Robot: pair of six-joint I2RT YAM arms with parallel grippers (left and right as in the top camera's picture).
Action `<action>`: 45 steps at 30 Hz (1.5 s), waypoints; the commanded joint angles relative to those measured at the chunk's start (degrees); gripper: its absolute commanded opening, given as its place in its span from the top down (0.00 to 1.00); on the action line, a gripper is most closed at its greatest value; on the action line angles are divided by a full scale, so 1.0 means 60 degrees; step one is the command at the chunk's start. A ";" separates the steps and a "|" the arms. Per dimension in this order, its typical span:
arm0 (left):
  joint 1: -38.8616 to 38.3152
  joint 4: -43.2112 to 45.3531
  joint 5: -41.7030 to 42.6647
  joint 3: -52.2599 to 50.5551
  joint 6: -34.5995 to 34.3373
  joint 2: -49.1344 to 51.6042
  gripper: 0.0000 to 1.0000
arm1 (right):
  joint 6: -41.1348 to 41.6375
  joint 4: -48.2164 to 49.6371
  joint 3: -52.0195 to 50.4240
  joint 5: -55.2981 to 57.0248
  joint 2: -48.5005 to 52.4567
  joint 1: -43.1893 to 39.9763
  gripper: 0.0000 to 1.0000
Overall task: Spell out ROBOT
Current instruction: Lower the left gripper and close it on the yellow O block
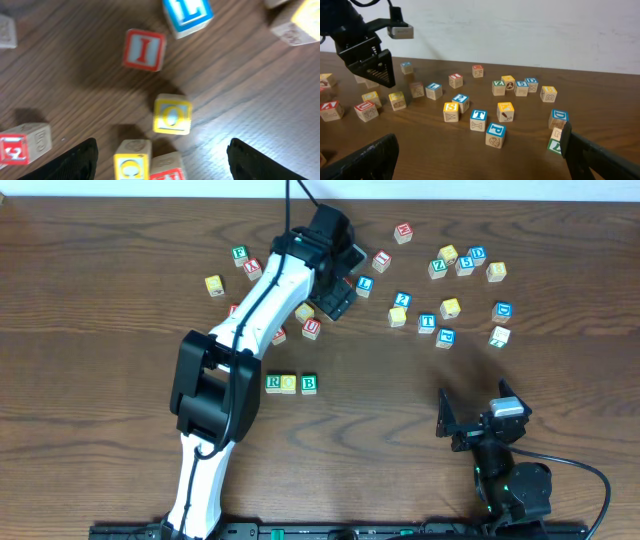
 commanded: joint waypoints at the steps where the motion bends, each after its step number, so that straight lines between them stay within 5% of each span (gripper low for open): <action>1: -0.0149 0.0015 0.0193 0.0255 0.0240 0.0160 0.19 | 0.0095 -0.0044 -0.0015 0.0076 -0.0022 -0.0084 0.01; 25: -0.0222 0.0554 0.0197 0.0251 0.0226 0.1147 0.33 | 0.0095 -0.0044 -0.0015 0.0076 -0.0022 -0.0084 0.01; 27: -0.0222 0.0550 0.0197 0.0251 0.0226 0.1147 0.40 | 0.0095 -0.0044 -0.0011 0.0076 -0.0022 -0.0084 0.01; 31: -0.0222 0.0550 0.0193 0.0251 0.0222 0.1147 0.71 | 0.0095 -0.0044 -0.0011 0.0076 -0.0022 -0.0084 0.01; 45: -0.0222 0.0576 0.0160 0.0259 0.0226 0.1122 0.77 | 0.0095 -0.0044 -0.0015 0.0076 -0.0022 -0.0084 0.01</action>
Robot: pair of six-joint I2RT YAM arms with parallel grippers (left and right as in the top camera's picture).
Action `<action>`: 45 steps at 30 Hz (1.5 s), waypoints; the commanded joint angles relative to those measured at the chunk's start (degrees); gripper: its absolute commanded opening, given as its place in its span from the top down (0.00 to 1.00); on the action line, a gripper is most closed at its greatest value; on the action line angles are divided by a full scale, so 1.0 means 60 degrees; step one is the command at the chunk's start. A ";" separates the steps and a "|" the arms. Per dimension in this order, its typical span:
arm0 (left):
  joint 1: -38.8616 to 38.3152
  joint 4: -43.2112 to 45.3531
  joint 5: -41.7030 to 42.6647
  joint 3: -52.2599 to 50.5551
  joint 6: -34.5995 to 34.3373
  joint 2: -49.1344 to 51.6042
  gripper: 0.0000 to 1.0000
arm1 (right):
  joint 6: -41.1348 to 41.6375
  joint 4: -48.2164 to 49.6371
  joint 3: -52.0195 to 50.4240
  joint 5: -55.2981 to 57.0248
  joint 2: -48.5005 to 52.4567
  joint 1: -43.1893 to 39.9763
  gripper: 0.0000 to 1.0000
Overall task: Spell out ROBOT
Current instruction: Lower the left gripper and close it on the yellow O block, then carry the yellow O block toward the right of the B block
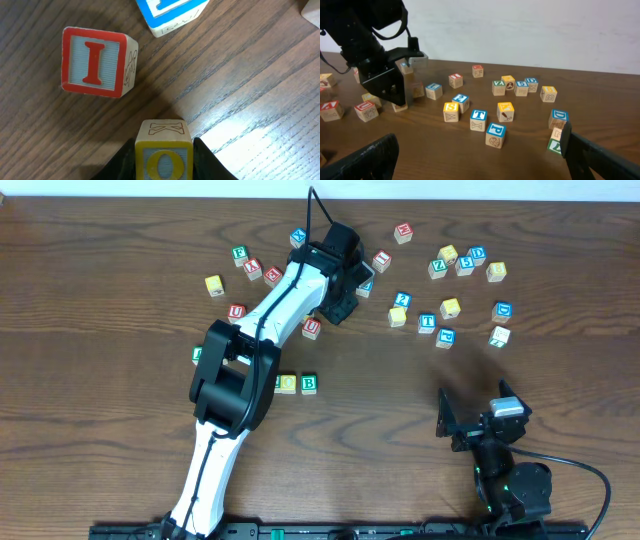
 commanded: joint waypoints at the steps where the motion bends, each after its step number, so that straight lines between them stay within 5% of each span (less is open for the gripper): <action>1: 0.0000 -0.0004 0.0080 0.0189 0.0040 -0.0182 0.78 | 0.0095 -0.0044 -0.0015 0.0076 -0.0022 -0.0084 0.01; 14: 0.0000 -0.0259 0.0080 0.0211 -0.1763 -0.3483 0.88 | 0.0095 -0.0044 -0.0011 0.0080 -0.0022 -0.0084 0.01; 20: 0.0000 -0.1960 0.0018 0.0208 -0.2871 -0.5329 0.92 | 0.0095 -0.0044 -0.0011 0.0080 -0.0022 -0.0084 0.01; 23: 0.0000 -0.3289 -0.1133 0.0040 -0.3501 -0.6040 0.93 | 0.0095 -0.0044 -0.0011 0.0080 -0.0022 -0.0084 0.01; 27: -0.0015 -0.3504 -0.1570 -0.0885 -0.4153 -0.6849 0.92 | 0.0095 -0.0044 -0.0011 0.0080 -0.0022 -0.0084 0.01; 36: -0.1053 -0.0295 -0.1570 -0.6025 -0.6535 -0.9260 0.93 | 0.0095 -0.0044 -0.0015 0.0076 -0.0022 -0.0084 0.01; 45: -0.2255 0.2896 -0.1577 -0.8470 -0.7249 -0.8677 0.93 | 0.0095 -0.0044 -0.0011 0.0076 -0.0022 -0.0084 0.01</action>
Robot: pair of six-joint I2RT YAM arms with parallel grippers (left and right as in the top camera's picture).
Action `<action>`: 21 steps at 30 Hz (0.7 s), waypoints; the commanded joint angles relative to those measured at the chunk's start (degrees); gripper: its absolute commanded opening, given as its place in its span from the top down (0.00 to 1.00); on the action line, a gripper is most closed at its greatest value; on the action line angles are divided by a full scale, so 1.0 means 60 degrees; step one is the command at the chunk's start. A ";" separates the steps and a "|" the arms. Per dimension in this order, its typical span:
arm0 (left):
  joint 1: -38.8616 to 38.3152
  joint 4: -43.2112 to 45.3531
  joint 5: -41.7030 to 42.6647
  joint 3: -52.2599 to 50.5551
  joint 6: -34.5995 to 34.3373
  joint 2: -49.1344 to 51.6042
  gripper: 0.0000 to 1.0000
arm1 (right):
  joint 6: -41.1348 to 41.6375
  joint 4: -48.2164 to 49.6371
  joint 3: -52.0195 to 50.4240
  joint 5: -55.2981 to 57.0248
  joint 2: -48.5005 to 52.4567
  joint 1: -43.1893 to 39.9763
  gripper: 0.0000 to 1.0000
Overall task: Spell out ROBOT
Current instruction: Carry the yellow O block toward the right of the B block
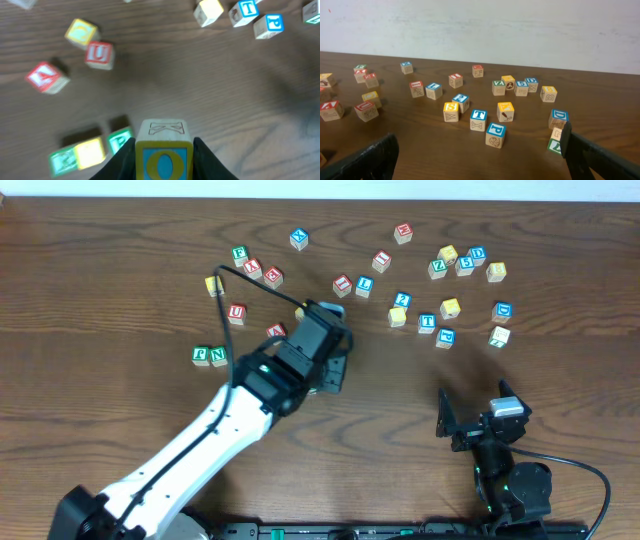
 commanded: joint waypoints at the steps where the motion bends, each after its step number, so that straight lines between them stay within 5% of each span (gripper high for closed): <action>1: -0.0306 0.0659 -0.0164 -0.0229 -0.0361 0.0466 0.93 | 0.0095 -0.0044 -0.0015 0.0080 -0.0029 -0.0084 0.01; 21: -0.0339 0.1457 -0.0499 -0.0273 -0.1308 0.3107 0.93 | 0.0095 -0.0044 -0.0011 0.0076 -0.0029 -0.0084 0.01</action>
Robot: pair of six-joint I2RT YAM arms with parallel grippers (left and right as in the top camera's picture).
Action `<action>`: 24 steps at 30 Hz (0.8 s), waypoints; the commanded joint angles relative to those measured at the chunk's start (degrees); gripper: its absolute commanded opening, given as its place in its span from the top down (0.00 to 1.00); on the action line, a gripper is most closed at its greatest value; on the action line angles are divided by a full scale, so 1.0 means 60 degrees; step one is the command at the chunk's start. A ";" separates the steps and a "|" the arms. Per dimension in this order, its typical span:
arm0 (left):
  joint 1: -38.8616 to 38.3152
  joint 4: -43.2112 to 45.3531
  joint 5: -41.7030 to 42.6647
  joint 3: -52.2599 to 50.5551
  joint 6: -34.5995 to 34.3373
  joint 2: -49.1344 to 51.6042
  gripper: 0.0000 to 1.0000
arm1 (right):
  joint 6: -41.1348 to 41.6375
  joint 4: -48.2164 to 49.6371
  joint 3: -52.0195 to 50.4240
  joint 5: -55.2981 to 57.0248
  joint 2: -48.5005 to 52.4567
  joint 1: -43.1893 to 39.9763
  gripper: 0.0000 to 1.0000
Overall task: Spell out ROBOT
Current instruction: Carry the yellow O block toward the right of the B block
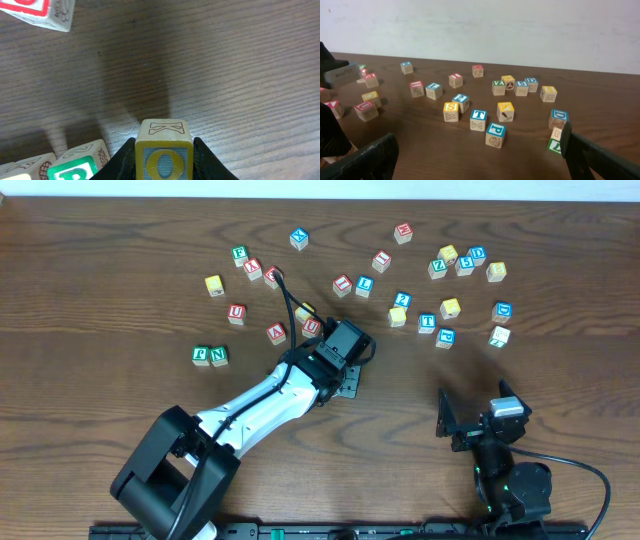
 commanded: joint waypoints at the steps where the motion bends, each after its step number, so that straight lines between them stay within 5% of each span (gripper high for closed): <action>1: -0.0015 0.0047 -0.0627 -0.0106 -0.0561 0.0066 0.93 | 0.0095 -0.0044 -0.0015 0.0076 -0.0029 -0.0084 0.01; 24: -0.0878 0.0430 -0.1490 -0.0758 -0.1559 0.0069 0.93 | 0.0095 -0.0044 -0.0015 0.0076 -0.0029 -0.0084 0.01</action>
